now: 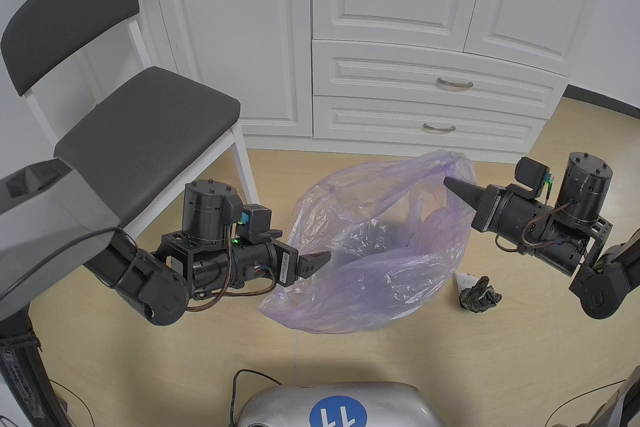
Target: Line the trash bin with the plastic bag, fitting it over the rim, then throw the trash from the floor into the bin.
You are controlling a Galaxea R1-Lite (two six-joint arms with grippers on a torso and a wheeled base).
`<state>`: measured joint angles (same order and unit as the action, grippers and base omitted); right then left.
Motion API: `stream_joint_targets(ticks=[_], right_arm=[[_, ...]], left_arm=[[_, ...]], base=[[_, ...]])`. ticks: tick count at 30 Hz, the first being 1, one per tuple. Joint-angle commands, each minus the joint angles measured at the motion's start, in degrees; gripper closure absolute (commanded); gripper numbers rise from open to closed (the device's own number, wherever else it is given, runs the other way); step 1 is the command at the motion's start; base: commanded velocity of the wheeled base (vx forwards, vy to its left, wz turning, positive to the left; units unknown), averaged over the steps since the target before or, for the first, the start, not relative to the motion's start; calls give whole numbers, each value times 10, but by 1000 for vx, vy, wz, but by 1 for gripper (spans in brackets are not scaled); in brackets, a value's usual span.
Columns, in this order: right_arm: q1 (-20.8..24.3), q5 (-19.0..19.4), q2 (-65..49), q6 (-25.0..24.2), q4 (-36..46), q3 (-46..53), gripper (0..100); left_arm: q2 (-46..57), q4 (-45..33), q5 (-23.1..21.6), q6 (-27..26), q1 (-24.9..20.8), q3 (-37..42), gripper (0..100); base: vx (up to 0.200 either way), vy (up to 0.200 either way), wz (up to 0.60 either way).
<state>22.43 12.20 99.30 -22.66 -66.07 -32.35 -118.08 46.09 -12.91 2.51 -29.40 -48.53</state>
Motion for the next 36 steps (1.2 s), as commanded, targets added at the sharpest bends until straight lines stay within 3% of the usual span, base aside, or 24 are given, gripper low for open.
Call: stream_joint_targets(ticks=[1, 12, 23, 32, 33, 36], right_arm=[[8, 0, -31, 0, 2, 7, 100], [5, -1, -39, 0, -1, 3, 100], [7, -1, -41, -2, -5, 2, 100], [6, -1, -46, -2, -5, 3, 100], [7, -1, -46, -2, -5, 3, 100], [7, -1, -48, -2, -5, 3, 100]], left_arm=[[-44, 3, -3, -1, 1, -4, 0], [-74, 10, -40, -1, 18, 43, 0], [-151, 138, -38, 18, -41, 46, 0], [-160, 148, -38, 24, -43, 44, 0], [-160, 152, -39, 24, -44, 44, 100], [-160, 156, -39, 24, -47, 44, 100]], base=[[0, 0, 0], [0, 0, 0], [0, 0, 0], [0, 0, 0], [0, 0, 0], [0, 0, 0]])
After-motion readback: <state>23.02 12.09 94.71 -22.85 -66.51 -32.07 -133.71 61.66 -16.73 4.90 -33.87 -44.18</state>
